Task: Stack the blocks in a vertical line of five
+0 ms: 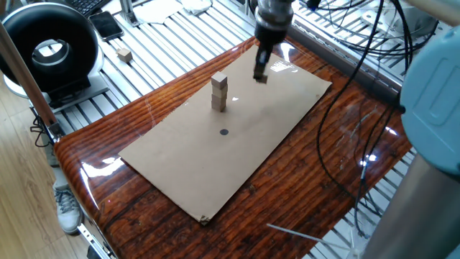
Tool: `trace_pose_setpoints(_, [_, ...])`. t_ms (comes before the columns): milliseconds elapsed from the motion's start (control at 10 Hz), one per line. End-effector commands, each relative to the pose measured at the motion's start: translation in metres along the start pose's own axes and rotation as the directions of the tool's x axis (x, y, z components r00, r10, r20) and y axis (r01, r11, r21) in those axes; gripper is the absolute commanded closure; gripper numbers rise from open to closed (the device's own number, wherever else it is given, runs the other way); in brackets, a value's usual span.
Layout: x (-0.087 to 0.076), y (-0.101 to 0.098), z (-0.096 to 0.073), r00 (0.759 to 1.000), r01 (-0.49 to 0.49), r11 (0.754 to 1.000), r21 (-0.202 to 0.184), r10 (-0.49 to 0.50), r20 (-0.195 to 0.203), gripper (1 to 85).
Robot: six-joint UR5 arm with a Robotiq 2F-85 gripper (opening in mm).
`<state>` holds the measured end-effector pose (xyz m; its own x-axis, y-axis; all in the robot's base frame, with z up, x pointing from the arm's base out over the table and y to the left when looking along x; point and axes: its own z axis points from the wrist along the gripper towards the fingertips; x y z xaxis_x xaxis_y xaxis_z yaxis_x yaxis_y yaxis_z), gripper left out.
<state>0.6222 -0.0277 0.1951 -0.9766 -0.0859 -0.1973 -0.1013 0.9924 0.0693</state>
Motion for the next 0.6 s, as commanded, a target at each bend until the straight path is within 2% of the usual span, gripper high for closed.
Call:
trace_pose_setpoints(0, [0.001, 0.011, 0.009, 1.000, 0.021, 1.000, 0.009, -0.020, -0.009, 84.7])
trace_pose_setpoints(300, [0.006, 0.007, 0.016, 0.998, 0.056, 0.998, 0.039, -0.055, -0.033, 84.7])
trace_pose_setpoints(500, [0.011, 0.012, 0.020, 0.997, 0.062, 0.997, 0.036, -0.060, -0.047, 84.7])
